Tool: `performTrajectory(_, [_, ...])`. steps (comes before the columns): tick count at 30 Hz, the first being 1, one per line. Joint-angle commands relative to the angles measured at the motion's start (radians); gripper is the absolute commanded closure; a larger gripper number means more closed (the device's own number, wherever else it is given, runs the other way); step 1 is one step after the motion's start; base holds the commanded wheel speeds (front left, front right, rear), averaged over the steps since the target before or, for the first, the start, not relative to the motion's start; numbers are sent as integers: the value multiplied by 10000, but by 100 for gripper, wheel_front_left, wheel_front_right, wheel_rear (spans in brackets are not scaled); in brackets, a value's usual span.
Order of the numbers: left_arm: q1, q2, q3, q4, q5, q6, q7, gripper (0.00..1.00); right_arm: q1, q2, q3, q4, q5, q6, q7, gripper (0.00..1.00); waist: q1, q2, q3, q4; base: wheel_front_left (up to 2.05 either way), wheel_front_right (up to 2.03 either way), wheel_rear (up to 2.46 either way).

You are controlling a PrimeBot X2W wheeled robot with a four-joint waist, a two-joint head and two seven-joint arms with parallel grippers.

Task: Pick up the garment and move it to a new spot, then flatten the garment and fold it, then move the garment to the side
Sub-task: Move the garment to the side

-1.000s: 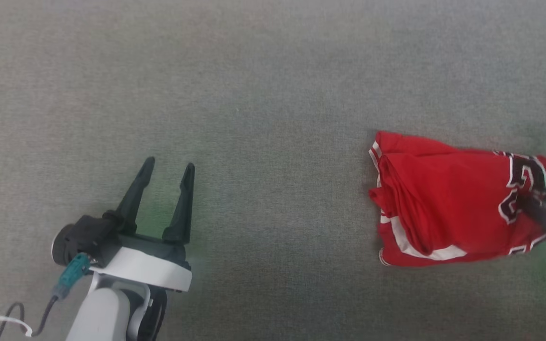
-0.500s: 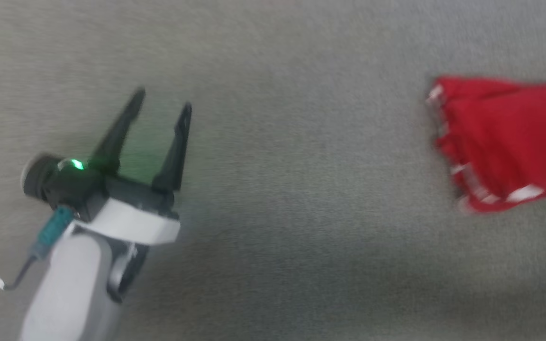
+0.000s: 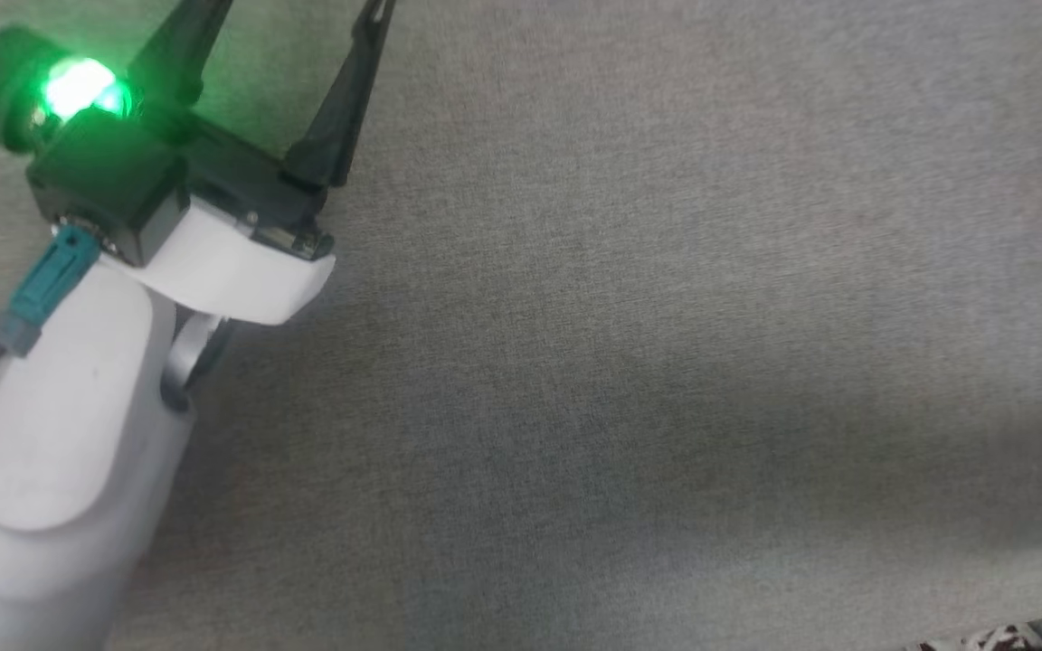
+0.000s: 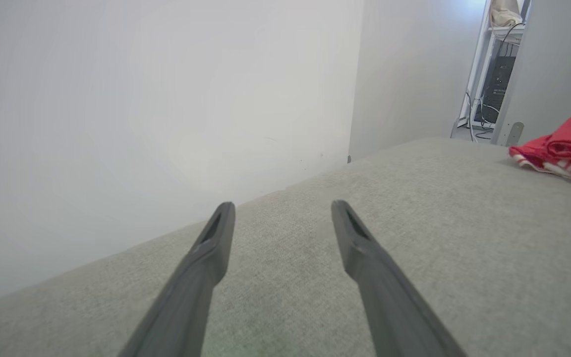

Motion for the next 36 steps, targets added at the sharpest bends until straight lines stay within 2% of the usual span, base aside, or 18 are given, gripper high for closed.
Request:
performTrajectory(1, [-295,100,-87,0,-52,-17,-44,0,-290,-105,35,297,-195,-3,-261,100,0,0,361,-75,0,0,0])
performTrajectory(7, [-758,366,-334,74,48,-18,-19,0,-1493,-122,285,2022,-1129,-3,-1563,100,0,0,643,-34,0,0,0])
performTrajectory(9, [-758,366,-334,74,48,-18,-19,0,-1493,-122,285,2022,-1129,-3,-1563,100,0,0,643,-34,0,0,0])
performTrajectory(12, [-798,381,-343,131,72,-16,-19,0,-2009,23,567,2888,-1423,-3,-2071,100,0,0,581,-44,0,0,0])
performTrajectory(13, [-767,356,-342,146,77,-16,-19,0,-2116,24,649,3073,-1479,-3,-2207,86,0,0,530,-50,0,0,0])
performTrajectory(14, [-704,327,-333,170,89,-18,-19,0,-2193,61,733,3253,-1532,-3,-2343,49,0,0,447,-59,0,0,0])
performTrajectory(15, [-630,294,-311,183,78,-18,-19,0,-2260,93,831,3378,-1565,-3,-2474,0,0,0,359,-63,0,0,0])
performTrajectory(20, [-163,-41,-55,263,17,-18,-24,0,-2203,-28,1306,3677,-1538,-3,-3189,0,0,0,-440,22,0,0,0])
performTrajectory(24, [608,-319,266,372,189,-18,-24,0,-1861,-23,1909,3388,-1290,-3,-3563,0,0,0,-1314,201,0,0,0])
performTrajectory(36, [3650,-1655,1311,1389,-61,-18,-37,0,383,870,4251,1503,-208,-2,-4682,0,0,0,-3902,1331,0,0,0])
